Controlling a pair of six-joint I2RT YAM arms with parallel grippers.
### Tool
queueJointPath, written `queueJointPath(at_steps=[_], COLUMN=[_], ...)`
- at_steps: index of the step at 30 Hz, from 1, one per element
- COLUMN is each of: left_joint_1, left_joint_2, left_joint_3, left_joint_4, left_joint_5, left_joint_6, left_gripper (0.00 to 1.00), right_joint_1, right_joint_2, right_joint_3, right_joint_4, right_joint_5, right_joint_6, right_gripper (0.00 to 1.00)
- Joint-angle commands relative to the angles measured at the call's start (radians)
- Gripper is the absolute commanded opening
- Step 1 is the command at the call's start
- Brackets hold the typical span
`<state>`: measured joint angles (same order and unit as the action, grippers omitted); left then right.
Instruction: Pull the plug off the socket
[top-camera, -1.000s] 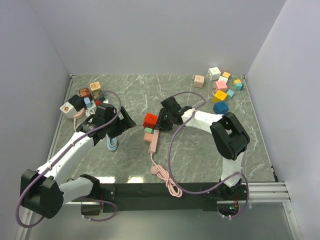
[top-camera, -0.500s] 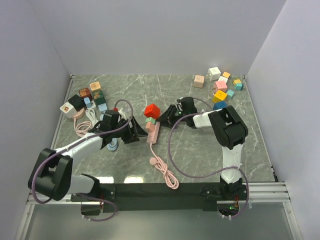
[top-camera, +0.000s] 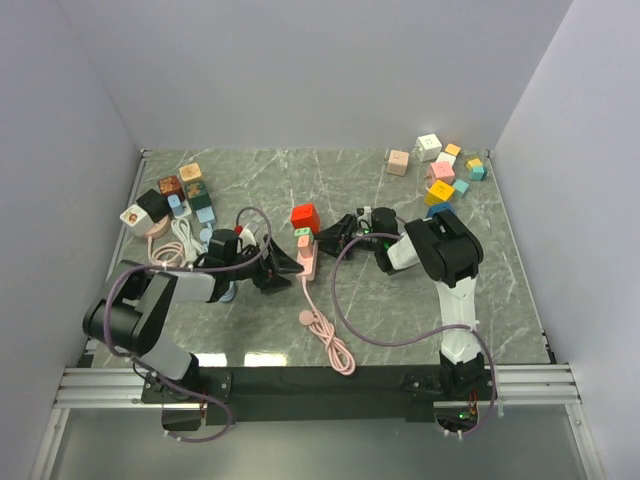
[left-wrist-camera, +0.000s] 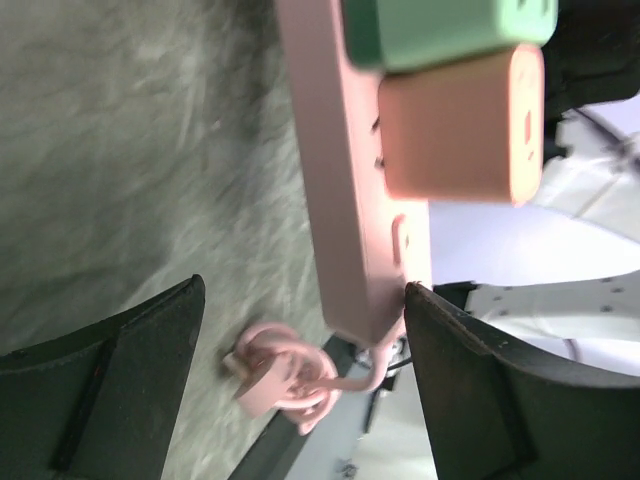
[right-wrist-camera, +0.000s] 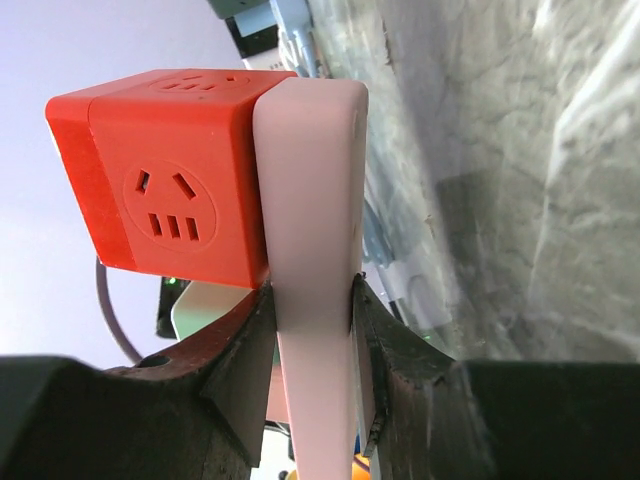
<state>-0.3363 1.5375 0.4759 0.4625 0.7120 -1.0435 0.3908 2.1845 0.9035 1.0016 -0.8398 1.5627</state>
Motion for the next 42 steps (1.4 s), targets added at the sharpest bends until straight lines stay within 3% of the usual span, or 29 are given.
queueJointPath(at_steps=[1, 8, 13, 18, 21, 25, 29, 32, 34, 37, 38, 39, 40, 42], left_joint_1=[0.000, -0.012, -0.055, -0.064, -0.066, -0.066, -0.066, -0.066, -0.066, -0.066, -0.066, -0.066, -0.066, -0.064], left_joint_2=[0.041, 0.133, 0.133, 0.136, 0.144, 0.112, 0.059, 0.026, 0.030, 0.068, 0.087, 0.098, 0.107, 0.122], left_joint_3=[0.004, -0.016, -0.016, -0.030, -0.042, -0.036, -0.030, -0.028, -0.020, -0.031, -0.037, -0.042, -0.048, -0.052], left_joint_4=[0.259, 0.588, 0.599, 0.651, 0.686, 0.507, 0.397, 0.383, 0.395, 0.494, 0.517, 0.557, 0.570, 0.600], left_joint_5=[0.072, 0.110, 0.110, 0.110, 0.101, 0.060, 0.001, -0.017, -0.013, 0.018, 0.023, 0.030, 0.040, 0.049], left_joint_6=[-0.105, -0.352, -0.400, -0.460, -0.486, -0.415, -0.375, -0.362, -0.366, -0.406, -0.427, -0.435, -0.441, -0.454], left_gripper=[0.86, 0.83, 0.75, 0.60, 0.63, 0.72, 0.77, 0.76, 0.72, 0.53, 0.41, 0.36, 0.32, 0.23], right_joint_1=[0.016, 0.059, 0.077, 0.089, 0.100, 0.117, 0.122, 0.123, 0.131, 0.138, 0.141, 0.143, 0.146, 0.145], right_joint_2=[-0.002, -0.058, -0.065, -0.080, -0.080, -0.063, -0.121, -0.132, -0.132, -0.137, -0.140, -0.143, -0.147, -0.161], right_joint_3=[-0.014, -0.005, -0.018, -0.023, -0.046, -0.054, -0.071, -0.057, -0.057, -0.054, -0.054, -0.054, -0.055, -0.061], right_joint_4=[0.083, -0.090, -0.042, -0.044, 0.041, 0.161, 0.092, 0.065, 0.062, 0.049, 0.048, 0.042, 0.023, 0.014], right_joint_5=[-0.030, 0.039, 0.090, 0.128, 0.159, 0.192, 0.249, 0.251, 0.257, 0.254, 0.251, 0.245, 0.243, 0.231], right_joint_6=[0.134, 0.019, 0.054, 0.068, 0.149, 0.235, 0.203, 0.189, 0.188, 0.178, 0.175, 0.162, 0.158, 0.143], right_gripper=[0.00, 0.00, 0.00, 0.00, 0.00, 0.00, 0.00, 0.00, 0.00, 0.00, 0.00, 0.06, 0.20, 0.32])
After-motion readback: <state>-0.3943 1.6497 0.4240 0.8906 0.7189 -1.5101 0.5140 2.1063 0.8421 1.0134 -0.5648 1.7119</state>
